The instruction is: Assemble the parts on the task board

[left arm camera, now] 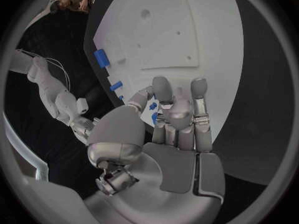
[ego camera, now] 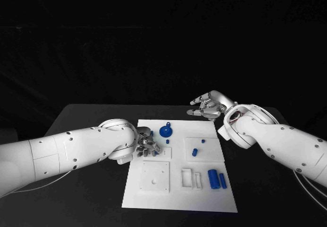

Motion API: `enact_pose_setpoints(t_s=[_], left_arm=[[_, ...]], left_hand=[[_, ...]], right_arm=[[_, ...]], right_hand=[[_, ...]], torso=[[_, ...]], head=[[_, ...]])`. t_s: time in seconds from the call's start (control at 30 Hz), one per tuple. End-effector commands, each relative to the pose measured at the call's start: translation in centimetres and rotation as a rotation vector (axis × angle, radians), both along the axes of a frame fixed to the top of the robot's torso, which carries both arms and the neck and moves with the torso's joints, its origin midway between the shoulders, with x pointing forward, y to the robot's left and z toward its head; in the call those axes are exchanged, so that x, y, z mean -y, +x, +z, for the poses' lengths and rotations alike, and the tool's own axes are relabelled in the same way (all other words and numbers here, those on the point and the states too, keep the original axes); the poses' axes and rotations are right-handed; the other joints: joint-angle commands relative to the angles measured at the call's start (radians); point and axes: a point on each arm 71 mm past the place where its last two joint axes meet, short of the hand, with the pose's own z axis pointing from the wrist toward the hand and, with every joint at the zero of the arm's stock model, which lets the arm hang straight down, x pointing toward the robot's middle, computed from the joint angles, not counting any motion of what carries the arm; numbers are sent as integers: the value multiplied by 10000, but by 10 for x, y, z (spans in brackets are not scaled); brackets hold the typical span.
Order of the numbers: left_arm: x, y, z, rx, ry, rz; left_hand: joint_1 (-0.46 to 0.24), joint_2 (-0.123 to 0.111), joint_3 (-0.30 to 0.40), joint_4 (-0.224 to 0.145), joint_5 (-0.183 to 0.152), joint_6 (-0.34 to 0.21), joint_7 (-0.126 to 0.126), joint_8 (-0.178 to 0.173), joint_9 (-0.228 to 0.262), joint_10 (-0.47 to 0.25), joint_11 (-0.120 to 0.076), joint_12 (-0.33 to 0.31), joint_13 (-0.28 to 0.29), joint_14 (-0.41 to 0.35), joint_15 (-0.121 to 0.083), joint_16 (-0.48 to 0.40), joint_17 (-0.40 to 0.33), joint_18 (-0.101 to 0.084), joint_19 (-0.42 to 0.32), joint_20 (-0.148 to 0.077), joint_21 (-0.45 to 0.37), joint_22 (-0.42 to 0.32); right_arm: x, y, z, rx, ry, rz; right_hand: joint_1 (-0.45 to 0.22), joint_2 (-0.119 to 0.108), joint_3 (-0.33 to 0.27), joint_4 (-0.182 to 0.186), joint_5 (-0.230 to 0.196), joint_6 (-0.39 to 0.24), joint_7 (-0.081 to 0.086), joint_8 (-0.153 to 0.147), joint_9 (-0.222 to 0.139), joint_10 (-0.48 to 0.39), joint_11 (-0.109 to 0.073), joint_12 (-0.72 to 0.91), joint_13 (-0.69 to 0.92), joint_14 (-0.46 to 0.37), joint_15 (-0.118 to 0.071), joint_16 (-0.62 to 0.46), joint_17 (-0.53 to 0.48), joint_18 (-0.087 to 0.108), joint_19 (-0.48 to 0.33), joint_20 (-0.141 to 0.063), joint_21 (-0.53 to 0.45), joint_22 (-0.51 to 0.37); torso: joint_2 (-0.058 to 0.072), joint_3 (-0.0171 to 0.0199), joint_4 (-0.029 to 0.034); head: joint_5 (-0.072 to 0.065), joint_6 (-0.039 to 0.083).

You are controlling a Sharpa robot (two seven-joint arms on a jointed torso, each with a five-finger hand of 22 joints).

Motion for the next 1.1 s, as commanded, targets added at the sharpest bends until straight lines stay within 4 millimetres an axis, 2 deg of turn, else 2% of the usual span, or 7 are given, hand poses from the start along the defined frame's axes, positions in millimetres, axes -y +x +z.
enact_pose_setpoints(t_s=[0.03,0.87,0.9,0.93,0.97,1.07,1.1], left_arm=[[-5,-4,-13,-407,568,149],[-6,1,-13,-486,617,232],[-6,1,-13,-486,610,239],[-6,1,-13,-485,603,245],[-6,1,-13,-485,597,246],[-6,1,-13,-476,572,248],[-6,1,-13,-472,561,248]], left_hand=[[221,85,-6,84,-62,1827,-1029,-73,-27,136,-363,52,-13,-117,-135,-52,-16,-147,73,33,-69,172],[434,-38,-109,214,-244,1772,-1015,-83,-26,138,-346,25,-87,-157,-139,-95,-135,-148,90,30,-149,180],[432,-51,-141,236,-349,1773,-1017,-81,-24,138,-345,24,-90,-158,-138,-97,-140,-148,91,31,-152,180],[362,-90,-295,345,-1124,1781,-1030,-74,-18,139,-347,29,-92,-161,-137,-98,-142,-144,90,36,-158,177],[251,-201,-523,507,-1622,1785,-1039,-68,-12,139,-347,34,-94,-168,-134,-108,-163,-147,93,41,-164,175],[239,-351,-938,840,-2222,1786,-1050,-65,-2,139,-350,29,-107,-171,-137,-114,-175,-148,99,41,-186,172],[143,-479,-1140,990,-2651,1802,-1052,-57,3,139,-347,27,-111,-177,-137,-123,-194,-148,100,41,-193,172]], right_arm=[[-1,0,0,-12,-25,137],[-2,0,-2,-66,-22,147],[-2,0,-2,-68,-23,146],[-2,0,-2,-70,-22,146],[-2,0,-3,-72,-22,146],[-2,0,-3,-77,-21,144],[-2,0,-3,-79,-21,143]], right_hand=[[-7,55,-2,-30,30,-7,7,-15,6,-39,-14,-1,-8,-38,-42,9,-10,42,32,-6,-22,1049],[-4,54,2,-16,50,-6,6,-14,7,-33,-15,7,-4,-39,-41,7,-14,42,31,-6,-35,1048],[-4,54,2,-16,50,-6,6,-14,7,-33,-15,7,-4,-39,-41,7,-14,42,31,-6,-35,1048],[-4,54,2,-16,50,-6,6,-14,7,-33,-15,7,-4,-39,-41,7,-14,42,31,-6,-35,1048],[-4,54,2,-16,50,-6,6,-14,7,-33,-15,7,-4,-39,-41,7,-14,42,31,-6,-35,1048],[-4,54,2,-16,50,-6,6,-14,7,-33,-15,7,-4,-39,-41,7,-14,42,31,-6,-35,1048],[-4,54,2,-16,50,-6,6,-14,7,-33,-15,7,-4,-39,-41,7,-14,42,31,-6,-35,1048]], torso=[[2,-8,-7],[1,0,-2],[1,0,-2],[-1,1,-2],[-2,0,-4],[-2,-3,-6],[-1,-5,-5]], head=[[-3,15],[-20,18],[-20,18],[-31,17],[-33,16],[-33,20],[-34,21]])
